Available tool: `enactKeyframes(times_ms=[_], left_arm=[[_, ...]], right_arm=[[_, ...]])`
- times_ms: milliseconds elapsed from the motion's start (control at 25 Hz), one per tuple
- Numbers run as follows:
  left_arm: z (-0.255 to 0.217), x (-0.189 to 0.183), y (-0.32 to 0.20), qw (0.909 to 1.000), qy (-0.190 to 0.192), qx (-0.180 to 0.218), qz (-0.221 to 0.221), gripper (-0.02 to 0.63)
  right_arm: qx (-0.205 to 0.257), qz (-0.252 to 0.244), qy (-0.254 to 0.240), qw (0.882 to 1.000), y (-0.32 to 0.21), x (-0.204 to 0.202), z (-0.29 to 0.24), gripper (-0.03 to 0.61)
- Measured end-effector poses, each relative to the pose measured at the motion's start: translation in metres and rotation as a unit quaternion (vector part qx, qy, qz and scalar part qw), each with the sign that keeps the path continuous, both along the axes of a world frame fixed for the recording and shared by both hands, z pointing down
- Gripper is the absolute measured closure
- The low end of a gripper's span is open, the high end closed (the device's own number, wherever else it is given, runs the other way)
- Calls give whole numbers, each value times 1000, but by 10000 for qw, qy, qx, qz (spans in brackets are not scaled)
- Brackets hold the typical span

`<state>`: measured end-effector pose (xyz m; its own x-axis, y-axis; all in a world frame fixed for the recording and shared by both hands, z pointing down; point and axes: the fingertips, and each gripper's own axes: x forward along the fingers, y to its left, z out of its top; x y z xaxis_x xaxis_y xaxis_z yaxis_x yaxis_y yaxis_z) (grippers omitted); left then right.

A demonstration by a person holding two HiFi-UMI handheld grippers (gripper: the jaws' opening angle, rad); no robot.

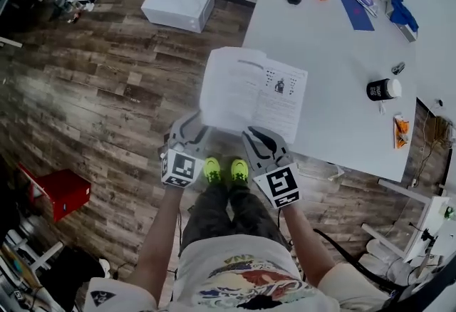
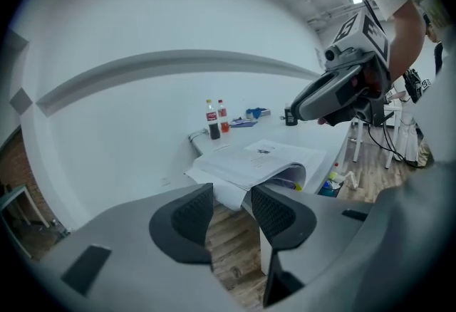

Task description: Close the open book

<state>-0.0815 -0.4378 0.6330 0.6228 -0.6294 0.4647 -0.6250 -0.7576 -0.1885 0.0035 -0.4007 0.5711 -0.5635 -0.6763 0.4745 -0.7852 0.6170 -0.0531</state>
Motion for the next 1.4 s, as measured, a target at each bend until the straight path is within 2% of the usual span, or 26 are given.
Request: enactKeyframes(times_ms=[440,1040,1400], left_arm=[[-22,16,17,9989,-337,-144,286,466],[-49,47,38,9963,-335,-153,773,466],[-62,83,55,9917,-354,-60,1235,466]], right_arm=[[34,70,10,10000,21,15,-40,541],[141,191,19,9997,40,24,-59,541],[226,480,-68,9986,53,47,-66,541]])
